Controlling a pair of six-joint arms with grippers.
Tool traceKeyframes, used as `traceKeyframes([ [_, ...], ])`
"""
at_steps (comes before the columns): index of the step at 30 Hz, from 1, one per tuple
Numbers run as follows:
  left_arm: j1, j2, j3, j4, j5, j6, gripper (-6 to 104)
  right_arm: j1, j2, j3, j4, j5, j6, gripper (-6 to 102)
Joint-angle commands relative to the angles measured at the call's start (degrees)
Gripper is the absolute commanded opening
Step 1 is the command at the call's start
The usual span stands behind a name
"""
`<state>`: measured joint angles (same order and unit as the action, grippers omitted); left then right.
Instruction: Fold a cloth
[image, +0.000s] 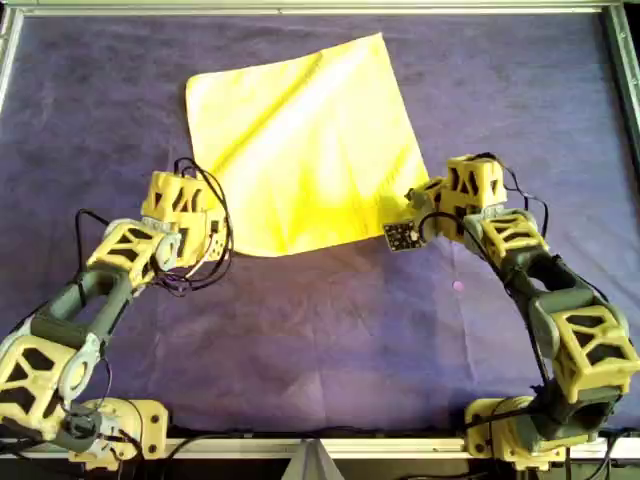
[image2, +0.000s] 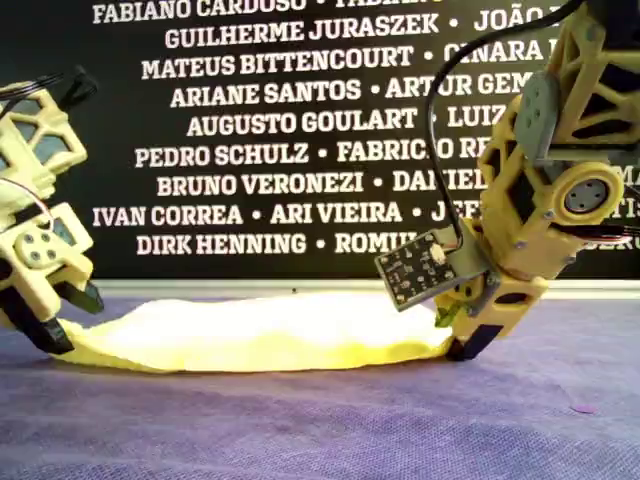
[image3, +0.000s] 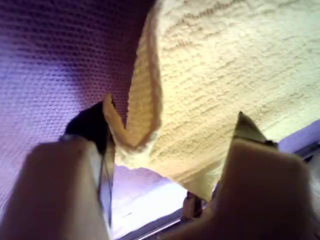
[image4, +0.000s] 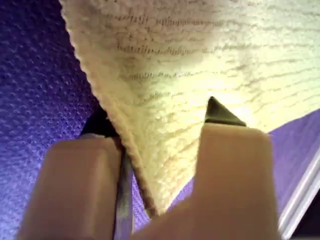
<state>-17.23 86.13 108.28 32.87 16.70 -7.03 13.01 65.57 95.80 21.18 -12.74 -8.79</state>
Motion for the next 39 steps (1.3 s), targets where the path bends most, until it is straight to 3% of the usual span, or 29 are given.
traceKeyframes([
  [1, 0.26, 1.14, -2.37, -0.97, 0.44, 0.26, 80, 0.0, 1.14, -3.43, -1.49, 0.35, 0.18, 37],
  [5, 0.7, 1.14, -2.37, -0.97, 1.05, -0.35, 67, -0.26, 1.32, -4.66, -1.49, -0.53, 0.26, 17],
  [10, 0.88, 1.14, -2.99, -1.05, 1.49, 0.09, 40, 0.35, 1.05, -4.75, -1.93, -0.53, 0.26, -1],
  [17, 0.97, 1.32, -3.6, -1.05, 1.58, -0.62, -3, -0.44, 1.41, -4.57, -1.67, -0.53, 0.26, -2],
  [20, 0.97, 1.58, -3.52, -1.05, 1.58, -0.7, -1, -0.62, 1.85, -4.04, -1.58, -0.53, -0.44, -2],
  [28, 0.97, 2.46, -2.29, -0.7, 1.58, 0.35, 1, -0.79, 3.78, -1.58, -1.41, -0.62, 0.26, -2],
  [39, 1.76, 11.25, 6.59, -0.79, 0.44, 0.35, 1, 0.26, 34.1, 26.28, -1.58, -0.62, 0.35, -2],
])
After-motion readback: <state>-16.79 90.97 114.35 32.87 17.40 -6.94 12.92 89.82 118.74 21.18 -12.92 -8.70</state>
